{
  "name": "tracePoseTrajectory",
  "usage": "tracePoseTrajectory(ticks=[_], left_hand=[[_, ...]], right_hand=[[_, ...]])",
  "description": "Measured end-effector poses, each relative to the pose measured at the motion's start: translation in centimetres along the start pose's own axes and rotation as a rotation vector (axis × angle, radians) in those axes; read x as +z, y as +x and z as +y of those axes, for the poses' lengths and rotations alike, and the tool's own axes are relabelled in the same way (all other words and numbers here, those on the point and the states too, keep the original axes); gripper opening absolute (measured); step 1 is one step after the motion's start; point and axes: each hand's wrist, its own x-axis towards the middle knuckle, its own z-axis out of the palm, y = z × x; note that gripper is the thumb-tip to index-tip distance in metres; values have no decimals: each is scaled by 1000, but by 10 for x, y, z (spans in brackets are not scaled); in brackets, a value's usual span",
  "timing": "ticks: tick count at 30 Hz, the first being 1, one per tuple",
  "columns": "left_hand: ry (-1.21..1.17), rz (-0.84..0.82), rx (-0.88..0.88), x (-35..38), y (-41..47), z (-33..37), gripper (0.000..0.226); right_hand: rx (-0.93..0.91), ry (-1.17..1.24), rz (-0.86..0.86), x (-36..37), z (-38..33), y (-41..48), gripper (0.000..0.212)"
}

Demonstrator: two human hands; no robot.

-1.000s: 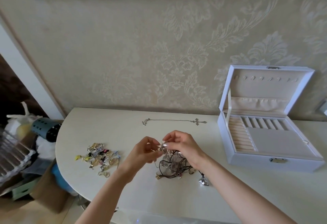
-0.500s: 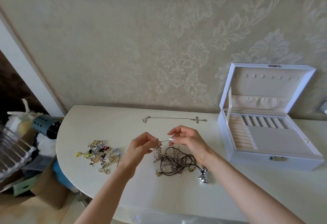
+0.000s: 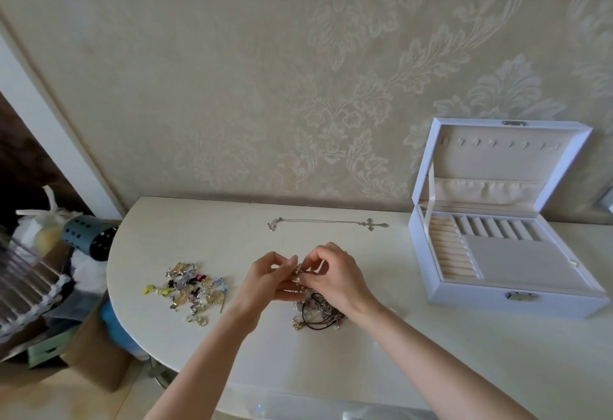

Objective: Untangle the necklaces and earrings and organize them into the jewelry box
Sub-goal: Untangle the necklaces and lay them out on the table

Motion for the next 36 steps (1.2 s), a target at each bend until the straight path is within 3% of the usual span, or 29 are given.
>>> tracePoseTrajectory(ticks=[2,9,17,26,31,36], left_hand=[[18,-13,20,-1,0,-1,20],[150,0,136,6,2,1,21],[96,45,161,4,4,0,28],[69,-35,116,6,1,-1,29],[302,-184,127,1,-1,-3,16],[528,27,152,0,7,-15,3]], right_hand=[[29,51,-16,-4,-1,2,20],[185,587,-166,-18,0,1,7],[204,645,-254,-33,5,2,19],[185,691,-160,-43,7,-2,17],[128,776,-98,-50,6,0,19],[104,834,-103,-52,6,0,21]])
